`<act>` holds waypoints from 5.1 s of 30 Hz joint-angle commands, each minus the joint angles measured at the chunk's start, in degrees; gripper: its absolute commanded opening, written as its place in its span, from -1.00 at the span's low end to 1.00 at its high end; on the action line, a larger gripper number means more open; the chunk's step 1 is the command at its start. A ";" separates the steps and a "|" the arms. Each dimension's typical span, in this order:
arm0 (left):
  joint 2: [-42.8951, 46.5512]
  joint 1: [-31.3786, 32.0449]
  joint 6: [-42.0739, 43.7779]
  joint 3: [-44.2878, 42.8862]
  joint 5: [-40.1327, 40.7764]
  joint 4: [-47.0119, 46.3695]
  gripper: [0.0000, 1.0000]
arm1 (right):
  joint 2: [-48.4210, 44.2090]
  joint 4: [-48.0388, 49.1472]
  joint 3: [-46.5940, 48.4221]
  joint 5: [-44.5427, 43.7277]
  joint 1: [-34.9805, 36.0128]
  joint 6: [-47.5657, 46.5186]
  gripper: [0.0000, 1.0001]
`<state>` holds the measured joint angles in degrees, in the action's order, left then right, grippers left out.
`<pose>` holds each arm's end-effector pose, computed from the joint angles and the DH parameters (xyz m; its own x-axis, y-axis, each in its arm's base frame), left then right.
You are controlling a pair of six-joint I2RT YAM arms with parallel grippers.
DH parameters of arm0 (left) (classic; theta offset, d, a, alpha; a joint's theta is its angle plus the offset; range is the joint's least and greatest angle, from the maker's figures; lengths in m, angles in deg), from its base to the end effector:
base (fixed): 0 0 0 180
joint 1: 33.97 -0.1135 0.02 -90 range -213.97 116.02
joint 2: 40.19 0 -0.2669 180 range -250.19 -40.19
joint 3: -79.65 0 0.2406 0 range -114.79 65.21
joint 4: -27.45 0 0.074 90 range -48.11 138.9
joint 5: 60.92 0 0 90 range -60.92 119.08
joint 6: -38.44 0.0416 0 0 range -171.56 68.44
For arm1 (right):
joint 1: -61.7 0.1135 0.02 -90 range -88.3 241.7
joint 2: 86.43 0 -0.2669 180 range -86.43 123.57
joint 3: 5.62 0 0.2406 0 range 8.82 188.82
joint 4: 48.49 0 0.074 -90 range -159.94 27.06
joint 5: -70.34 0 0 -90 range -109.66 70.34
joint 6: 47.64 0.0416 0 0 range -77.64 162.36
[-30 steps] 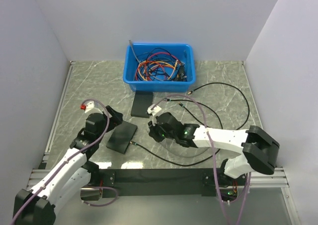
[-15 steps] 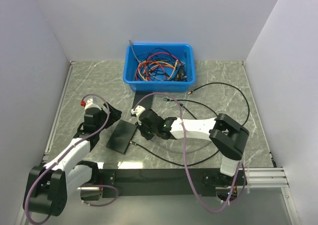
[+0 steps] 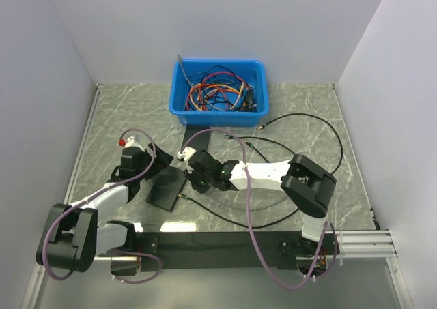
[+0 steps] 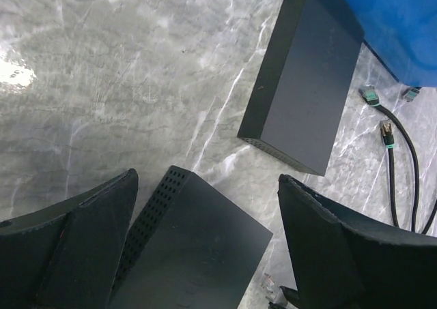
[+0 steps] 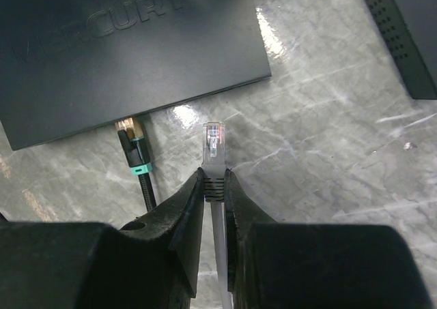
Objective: Insert the plug into the switch port
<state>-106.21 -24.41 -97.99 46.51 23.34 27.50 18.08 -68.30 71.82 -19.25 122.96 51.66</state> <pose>0.2068 -0.0391 0.1640 -0.5492 -0.6386 -0.5391 -0.2174 0.7321 -0.6456 0.1825 0.3334 0.1780 -0.4884 -0.5546 -0.6737 -0.8109 0.5737 0.1156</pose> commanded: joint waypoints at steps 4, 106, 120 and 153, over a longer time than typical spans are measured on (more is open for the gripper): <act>-2.27 -0.07 -1.73 1.47 -1.56 -6.08 0.76 | 1.57 0.88 3.44 1.88 0.27 -0.07 -1.00; -11.41 5.55 -4.37 0.51 2.66 -6.88 -0.05 | 6.59 -12.65 18.30 -3.66 3.70 -0.07 -1.00; -11.41 5.73 -4.28 0.42 2.75 -6.79 -0.05 | 5.18 -12.83 18.03 -7.96 3.87 0.11 -1.00; -12.55 6.43 -4.10 0.51 1.52 -8.46 -0.07 | 10.19 -10.01 19.61 -7.52 3.87 0.28 -1.00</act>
<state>-117.37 -19.36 -102.06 46.75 27.87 17.27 27.52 -85.35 87.58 -25.26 126.61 51.85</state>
